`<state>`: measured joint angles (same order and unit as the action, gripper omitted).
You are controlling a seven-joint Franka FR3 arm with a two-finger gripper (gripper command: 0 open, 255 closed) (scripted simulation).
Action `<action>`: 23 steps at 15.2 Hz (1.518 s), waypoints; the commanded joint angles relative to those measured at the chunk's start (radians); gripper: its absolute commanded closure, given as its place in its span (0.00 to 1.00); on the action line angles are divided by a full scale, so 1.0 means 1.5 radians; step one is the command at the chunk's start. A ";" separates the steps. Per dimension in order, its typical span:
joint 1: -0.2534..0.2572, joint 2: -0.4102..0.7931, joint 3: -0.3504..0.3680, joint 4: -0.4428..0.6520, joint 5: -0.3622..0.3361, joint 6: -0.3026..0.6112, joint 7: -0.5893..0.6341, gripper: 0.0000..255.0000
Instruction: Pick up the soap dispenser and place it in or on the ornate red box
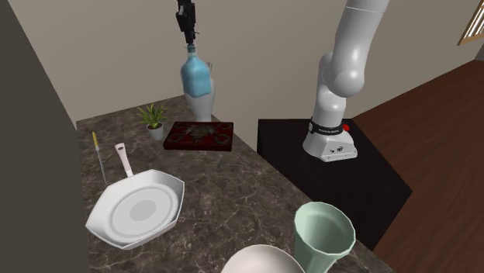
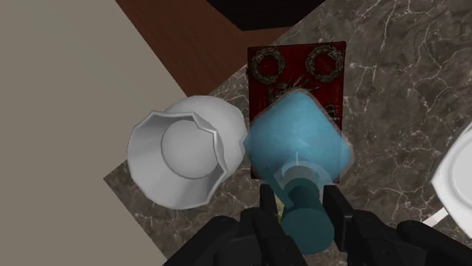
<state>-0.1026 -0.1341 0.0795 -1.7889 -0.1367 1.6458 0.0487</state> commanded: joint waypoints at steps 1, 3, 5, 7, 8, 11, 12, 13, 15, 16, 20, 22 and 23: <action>-0.002 0.005 -0.002 -0.004 -0.001 0.010 -0.003 1.00; -0.002 0.003 -0.003 -0.024 -0.001 0.028 -0.001 1.00; -0.002 0.002 -0.003 -0.044 -0.001 0.046 0.001 1.00; -0.002 0.001 -0.003 -0.063 -0.002 0.064 0.003 1.00; -0.002 0.000 -0.003 -0.072 -0.002 0.073 0.004 1.00; -0.002 0.001 -0.004 -0.099 -0.003 0.099 0.008 1.00; -0.002 0.001 -0.004 -0.107 -0.003 0.108 0.009 1.00; -0.002 0.001 -0.004 -0.116 -0.004 0.117 0.010 1.00; -0.003 0.003 -0.004 -0.132 -0.004 0.135 0.012 1.00; -0.003 0.004 -0.004 -0.140 -0.005 0.143 0.014 1.00; -0.003 0.009 -0.004 -0.170 -0.007 0.178 0.019 1.00; -0.003 0.012 -0.004 -0.185 -0.008 0.196 0.021 1.00; -0.003 0.014 -0.004 -0.192 -0.009 0.205 0.023 1.00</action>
<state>-0.1070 -0.1177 0.0736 -2.0680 -0.1487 1.9392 0.0813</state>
